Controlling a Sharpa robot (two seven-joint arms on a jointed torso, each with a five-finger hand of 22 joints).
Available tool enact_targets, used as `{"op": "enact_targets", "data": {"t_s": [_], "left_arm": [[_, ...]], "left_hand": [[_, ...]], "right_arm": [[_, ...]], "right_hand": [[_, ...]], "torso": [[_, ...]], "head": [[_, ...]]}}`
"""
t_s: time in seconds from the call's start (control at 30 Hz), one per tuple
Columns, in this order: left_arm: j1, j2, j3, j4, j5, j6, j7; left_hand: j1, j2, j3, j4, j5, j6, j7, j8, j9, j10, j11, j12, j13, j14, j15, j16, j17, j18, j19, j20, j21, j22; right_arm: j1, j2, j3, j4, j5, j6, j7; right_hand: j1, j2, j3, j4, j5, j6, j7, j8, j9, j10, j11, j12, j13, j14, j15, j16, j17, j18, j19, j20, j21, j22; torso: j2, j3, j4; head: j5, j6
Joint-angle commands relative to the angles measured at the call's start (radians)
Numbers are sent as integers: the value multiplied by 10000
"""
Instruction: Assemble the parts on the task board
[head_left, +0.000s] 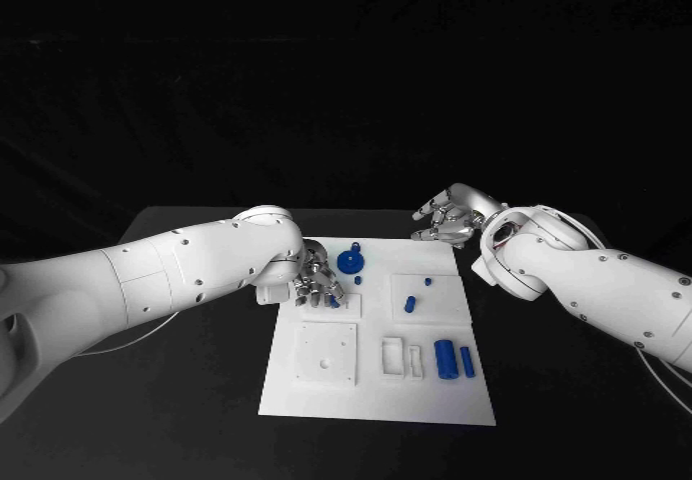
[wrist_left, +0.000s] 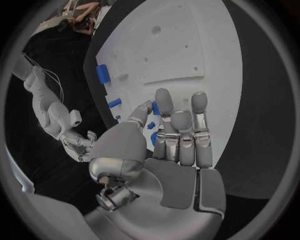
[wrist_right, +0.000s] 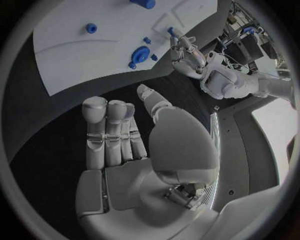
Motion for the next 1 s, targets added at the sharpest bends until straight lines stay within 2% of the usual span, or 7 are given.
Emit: {"op": "enact_targets", "data": {"t_s": [0.03,0.33,0.63,0.77,1.0], "left_arm": [[-6,-18,-1,37,-66,-48,-38],[-14,-89,-2,164,-92,-9,-59],[-16,-144,-2,168,-65,13,-91],[-16,-146,-2,150,-62,-5,-104],[-35,-87,-12,83,-100,-43,-144]], "left_hand": [[528,565,155,-97,53,1281,-921,45,-14,364,-87,35,6,18,-62,36,-10,-75,-53,5,54,204],[530,556,156,-107,55,1283,-922,46,-14,365,-87,36,6,16,-63,37,-10,-75,-55,5,54,203],[514,555,167,-119,60,1284,-920,45,-23,363,-82,28,3,6,-59,37,-15,-75,-64,8,55,201],[514,555,167,-119,60,1284,-920,45,-23,363,-82,28,3,6,-59,37,-15,-75,-64,8,55,201],[514,555,167,-119,60,1284,-920,45,-23,363,-82,28,3,6,-59,37,-15,-75,-64,8,55,201]], "right_arm": [[-4,-2,7,1,-37,67,56],[-5,-3,7,-18,-46,65,49],[-8,1,7,-22,-56,19,67],[-9,1,7,-22,-59,17,67],[-9,5,7,-26,-61,21,65]], "right_hand": [[-84,-20,64,-10,20,65,28,-48,-17,-47,-30,36,-3,11,-27,-39,17,79,211,-33,14,785],[-88,-18,68,-12,30,72,25,-48,-16,-40,-32,37,-5,23,-30,-31,22,76,221,-36,50,793],[-72,-14,84,-26,44,84,22,-46,-15,-30,-37,39,-6,33,-33,-26,26,75,227,-38,70,796],[-72,-14,84,-26,44,84,22,-46,-15,-30,-37,39,-6,33,-33,-26,26,75,227,-38,70,796],[-86,-18,94,-28,63,85,23,-48,-16,-21,-38,37,-10,44,-36,-23,30,73,233,-41,86,799]], "torso": [[-2,5,2],[0,-2,12],[2,17,-6],[-1,6,3],[1,8,-8]], "head": [[0,14],[-6,1],[18,-32],[9,-30],[21,-23]]}}
